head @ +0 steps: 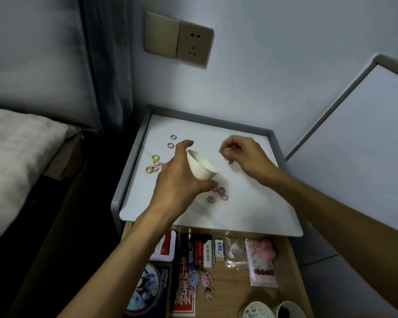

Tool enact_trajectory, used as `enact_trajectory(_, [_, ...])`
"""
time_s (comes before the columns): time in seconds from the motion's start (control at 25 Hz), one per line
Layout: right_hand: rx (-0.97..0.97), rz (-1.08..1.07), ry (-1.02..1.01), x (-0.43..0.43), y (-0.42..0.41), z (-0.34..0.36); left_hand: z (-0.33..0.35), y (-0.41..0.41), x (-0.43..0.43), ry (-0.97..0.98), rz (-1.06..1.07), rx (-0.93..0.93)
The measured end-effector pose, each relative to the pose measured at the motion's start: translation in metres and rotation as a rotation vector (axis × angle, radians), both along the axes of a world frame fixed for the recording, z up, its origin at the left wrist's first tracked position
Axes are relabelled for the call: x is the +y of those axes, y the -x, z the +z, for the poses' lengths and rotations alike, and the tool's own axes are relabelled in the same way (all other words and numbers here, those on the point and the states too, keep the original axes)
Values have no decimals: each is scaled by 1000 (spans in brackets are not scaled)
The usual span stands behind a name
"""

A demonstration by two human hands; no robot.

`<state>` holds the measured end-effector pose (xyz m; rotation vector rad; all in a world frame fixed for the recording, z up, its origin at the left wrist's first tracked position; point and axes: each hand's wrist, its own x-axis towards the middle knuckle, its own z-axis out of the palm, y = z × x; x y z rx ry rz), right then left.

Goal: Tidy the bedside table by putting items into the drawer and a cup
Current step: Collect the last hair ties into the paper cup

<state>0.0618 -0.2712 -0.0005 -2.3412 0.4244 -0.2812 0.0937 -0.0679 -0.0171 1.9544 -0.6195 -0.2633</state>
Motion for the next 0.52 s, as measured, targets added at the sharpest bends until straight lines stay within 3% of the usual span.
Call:
enact_trajectory(0.12, [-8, 270, -53, 30, 4, 48, -1, 0, -1, 1, -11, 11])
enact_trajectory(0.24, [153, 441, 165, 52, 8, 59, 0, 1, -2, 54, -31, 16])
enact_trajectory(0.28, [150, 431, 180, 53, 8, 60, 0, 1, -2, 65, -28, 16])
enact_trajectory(0.44, [-56, 185, -82, 36, 15, 61, -1, 0, 3, 67, 15, 3])
enact_trajectory(0.52, [12, 81, 24, 22, 21, 40, 0, -2, 7, 81, 43, 13])
